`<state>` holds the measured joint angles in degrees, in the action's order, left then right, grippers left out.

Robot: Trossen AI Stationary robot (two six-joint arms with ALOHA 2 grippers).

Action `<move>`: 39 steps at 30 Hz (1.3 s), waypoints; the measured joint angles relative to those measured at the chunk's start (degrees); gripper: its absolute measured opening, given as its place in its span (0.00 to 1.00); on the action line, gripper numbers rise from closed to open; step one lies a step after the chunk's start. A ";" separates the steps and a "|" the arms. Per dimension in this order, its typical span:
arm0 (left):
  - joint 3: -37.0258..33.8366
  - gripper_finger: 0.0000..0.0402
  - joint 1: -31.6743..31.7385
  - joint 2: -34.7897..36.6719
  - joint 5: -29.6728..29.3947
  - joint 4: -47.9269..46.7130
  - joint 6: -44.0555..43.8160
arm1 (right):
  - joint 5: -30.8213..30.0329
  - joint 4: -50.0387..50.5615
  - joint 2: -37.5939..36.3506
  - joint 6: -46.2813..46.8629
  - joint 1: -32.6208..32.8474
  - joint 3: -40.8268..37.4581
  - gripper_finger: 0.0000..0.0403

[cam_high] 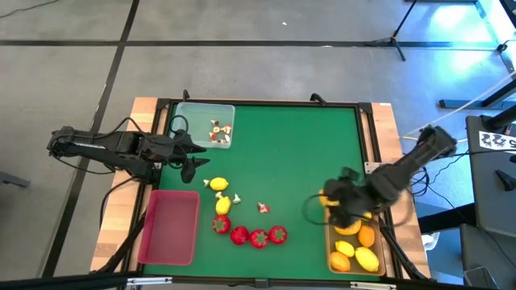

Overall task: Sort produce into baskets
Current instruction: Put the lemon into the orange bin

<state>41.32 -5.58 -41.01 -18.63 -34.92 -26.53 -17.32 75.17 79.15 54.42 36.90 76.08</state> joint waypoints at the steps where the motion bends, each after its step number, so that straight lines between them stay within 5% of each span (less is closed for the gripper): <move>1: 0.00 0.52 -0.01 0.00 0.00 0.00 -0.06 | -0.88 -0.05 -1.95 4.09 1.97 -1.96 0.63; 7: 0.00 0.52 -0.01 0.00 -1.93 0.08 -0.12 | -1.36 1.86 -8.32 27.06 13.55 -12.98 0.63; 13: 0.00 0.52 0.00 0.00 -3.25 1.01 -0.10 | 2.26 3.70 -8.58 40.11 19.67 -21.19 0.63; 26: 0.00 0.52 0.00 0.00 -3.37 1.07 -0.56 | 7.48 0.18 -8.56 59.01 33.13 -22.74 0.64; 39: 0.00 0.52 0.00 -0.02 -3.50 1.31 -0.56 | 7.35 1.06 -8.56 60.82 33.99 -22.74 0.87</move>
<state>41.32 -5.58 -41.03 -22.13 -33.61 -27.09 -9.97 76.23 70.59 115.24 70.89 53.34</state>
